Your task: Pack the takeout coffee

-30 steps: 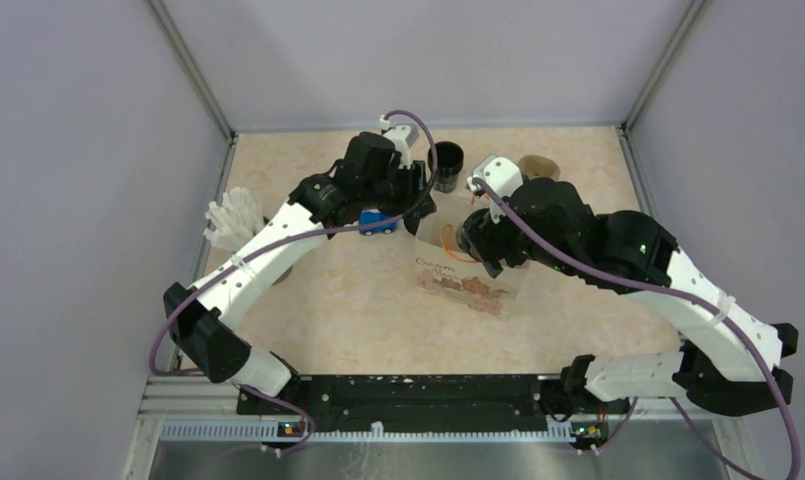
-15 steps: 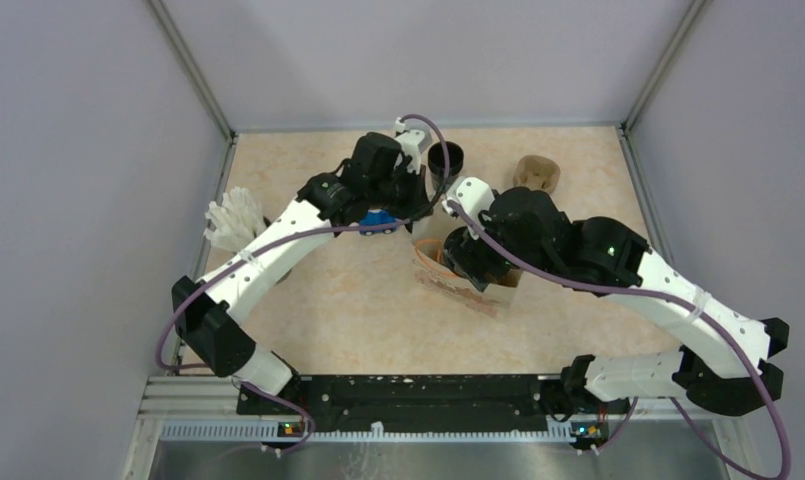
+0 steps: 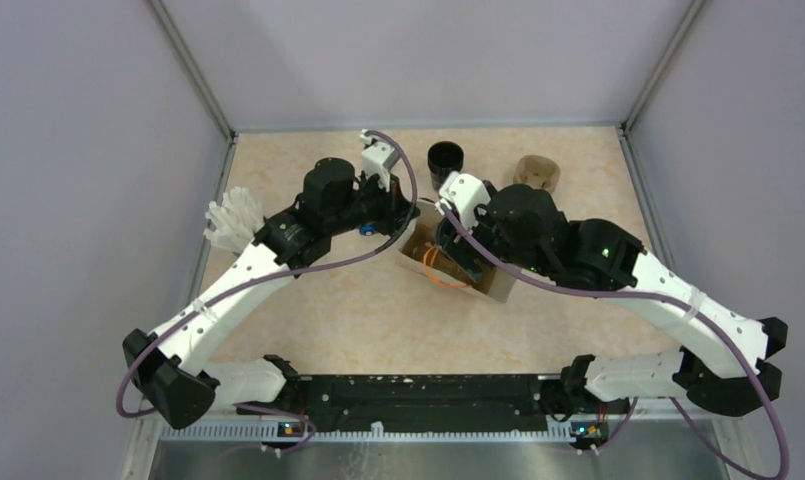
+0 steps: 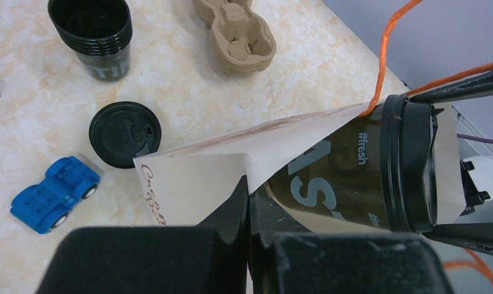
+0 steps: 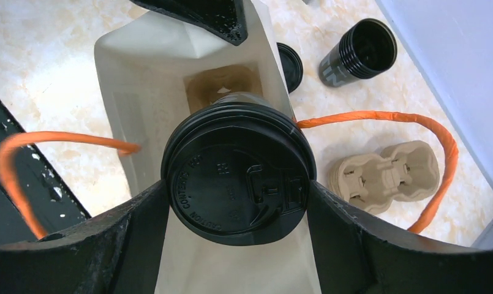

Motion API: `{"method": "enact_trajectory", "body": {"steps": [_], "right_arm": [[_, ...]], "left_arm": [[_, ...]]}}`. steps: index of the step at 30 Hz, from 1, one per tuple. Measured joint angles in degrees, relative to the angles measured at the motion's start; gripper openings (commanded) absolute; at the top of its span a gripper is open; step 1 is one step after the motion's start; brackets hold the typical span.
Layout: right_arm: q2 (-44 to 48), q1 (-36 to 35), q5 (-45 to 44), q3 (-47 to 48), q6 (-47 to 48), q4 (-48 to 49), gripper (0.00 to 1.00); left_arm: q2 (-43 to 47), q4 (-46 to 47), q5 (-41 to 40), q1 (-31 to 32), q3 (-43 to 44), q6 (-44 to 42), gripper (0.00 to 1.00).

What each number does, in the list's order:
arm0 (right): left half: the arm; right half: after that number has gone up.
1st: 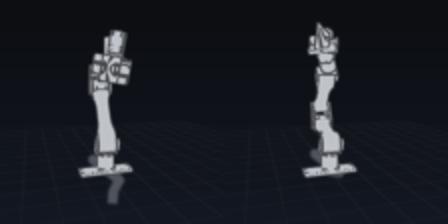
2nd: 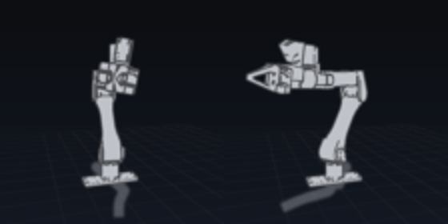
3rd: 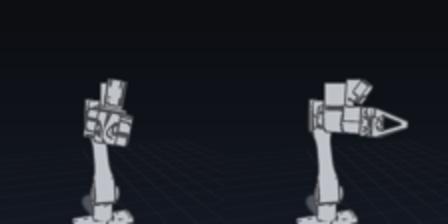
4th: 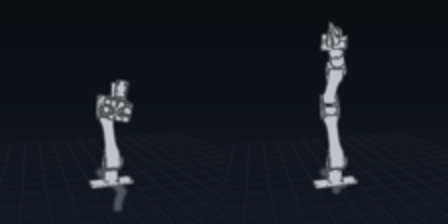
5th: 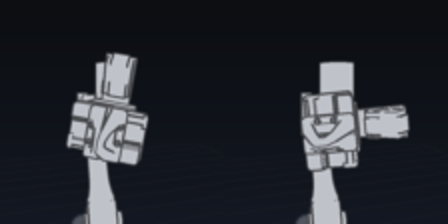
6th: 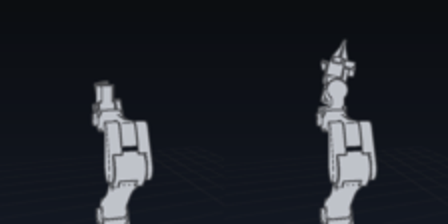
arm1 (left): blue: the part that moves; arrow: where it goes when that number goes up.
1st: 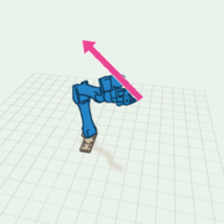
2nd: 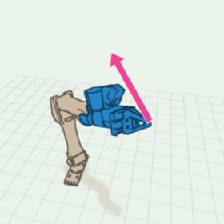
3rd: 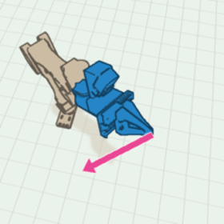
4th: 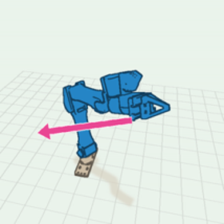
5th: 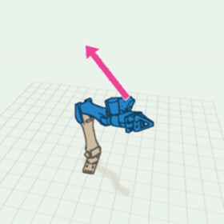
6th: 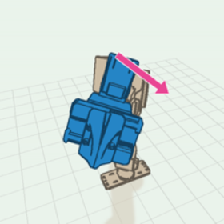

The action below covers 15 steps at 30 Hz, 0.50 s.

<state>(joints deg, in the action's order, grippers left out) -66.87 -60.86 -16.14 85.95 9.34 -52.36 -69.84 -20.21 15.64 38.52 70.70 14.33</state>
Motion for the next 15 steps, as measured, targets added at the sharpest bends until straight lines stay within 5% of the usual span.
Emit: {"method": "enact_trajectory", "body": {"steps": [9, 12, 15], "right_arm": [[0.2, 0.0, 4.1, -7.5, 3.7, 3.1, 0.63], [0.5, 0.0, 6.0, -11.3, 5.8, 3.7, 0.63], [0.6, 0.0, 7.1, -13.4, 7.6, 4.0, 0.63]], "left_arm": [[3.2, 4.8, -0.1, -0.8, -6.7, -0.4, 0.03], [3.7, 5.5, -0.1, -1.0, -7.6, -0.1, 0.38], [3.6, 4.4, -0.2, -1.1, -7.0, 0.5, 0.55]]}}
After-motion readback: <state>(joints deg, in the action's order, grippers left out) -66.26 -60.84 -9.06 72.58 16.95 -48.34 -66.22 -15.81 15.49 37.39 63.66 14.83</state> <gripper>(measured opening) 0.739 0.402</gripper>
